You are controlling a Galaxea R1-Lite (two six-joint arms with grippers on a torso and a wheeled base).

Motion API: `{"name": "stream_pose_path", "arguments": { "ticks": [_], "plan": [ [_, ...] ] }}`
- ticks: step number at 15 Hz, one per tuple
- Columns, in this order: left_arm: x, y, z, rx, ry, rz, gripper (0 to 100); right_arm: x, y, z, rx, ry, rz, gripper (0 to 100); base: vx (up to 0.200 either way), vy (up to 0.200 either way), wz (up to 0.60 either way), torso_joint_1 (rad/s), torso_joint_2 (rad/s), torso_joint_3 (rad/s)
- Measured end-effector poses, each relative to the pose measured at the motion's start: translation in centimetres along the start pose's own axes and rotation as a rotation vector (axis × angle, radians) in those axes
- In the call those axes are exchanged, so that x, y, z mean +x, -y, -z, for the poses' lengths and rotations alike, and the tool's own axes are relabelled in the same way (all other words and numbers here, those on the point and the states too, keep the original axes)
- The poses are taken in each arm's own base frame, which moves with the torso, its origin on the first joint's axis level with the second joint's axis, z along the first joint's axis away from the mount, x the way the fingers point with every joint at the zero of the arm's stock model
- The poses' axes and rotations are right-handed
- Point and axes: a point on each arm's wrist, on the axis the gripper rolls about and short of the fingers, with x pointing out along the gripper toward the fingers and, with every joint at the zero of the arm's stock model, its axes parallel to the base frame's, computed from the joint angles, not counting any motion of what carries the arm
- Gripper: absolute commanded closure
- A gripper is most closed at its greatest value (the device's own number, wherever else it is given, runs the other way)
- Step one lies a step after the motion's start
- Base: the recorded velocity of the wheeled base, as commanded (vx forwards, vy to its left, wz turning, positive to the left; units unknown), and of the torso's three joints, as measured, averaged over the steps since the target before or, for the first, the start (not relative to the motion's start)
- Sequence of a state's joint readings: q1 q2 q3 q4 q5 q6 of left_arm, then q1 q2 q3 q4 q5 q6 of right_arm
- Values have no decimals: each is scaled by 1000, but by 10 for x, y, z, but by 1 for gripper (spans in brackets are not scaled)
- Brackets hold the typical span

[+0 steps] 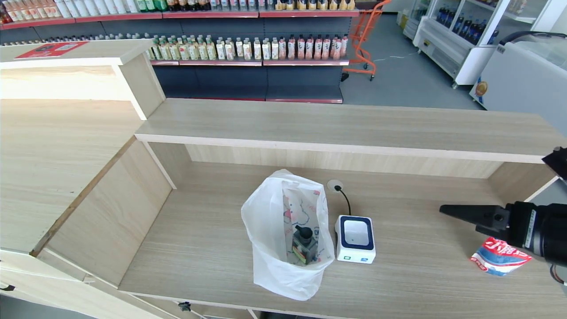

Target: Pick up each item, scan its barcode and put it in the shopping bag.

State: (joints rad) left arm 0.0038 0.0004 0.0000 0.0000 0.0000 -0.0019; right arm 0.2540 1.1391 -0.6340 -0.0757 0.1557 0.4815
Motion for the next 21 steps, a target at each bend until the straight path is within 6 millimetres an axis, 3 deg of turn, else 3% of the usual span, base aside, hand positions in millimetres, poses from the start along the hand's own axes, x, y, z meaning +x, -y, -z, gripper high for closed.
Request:
{"name": "stream_pose_path", "arguments": {
  "ticks": [9,12,21],
  "plan": [
    [0,0,0,17,0,-1,0,-13,8,-7,65,116,111,0,-200,0,0,2,1,3],
    [0,0,0,9,0,-2,0,-15,14,-10,112,143,149,0,0,0,0,0,0,0],
    [0,0,0,13,0,-2,0,-16,40,-29,375,230,304,0,0,-200,0,5,1,4]
  ]
}}
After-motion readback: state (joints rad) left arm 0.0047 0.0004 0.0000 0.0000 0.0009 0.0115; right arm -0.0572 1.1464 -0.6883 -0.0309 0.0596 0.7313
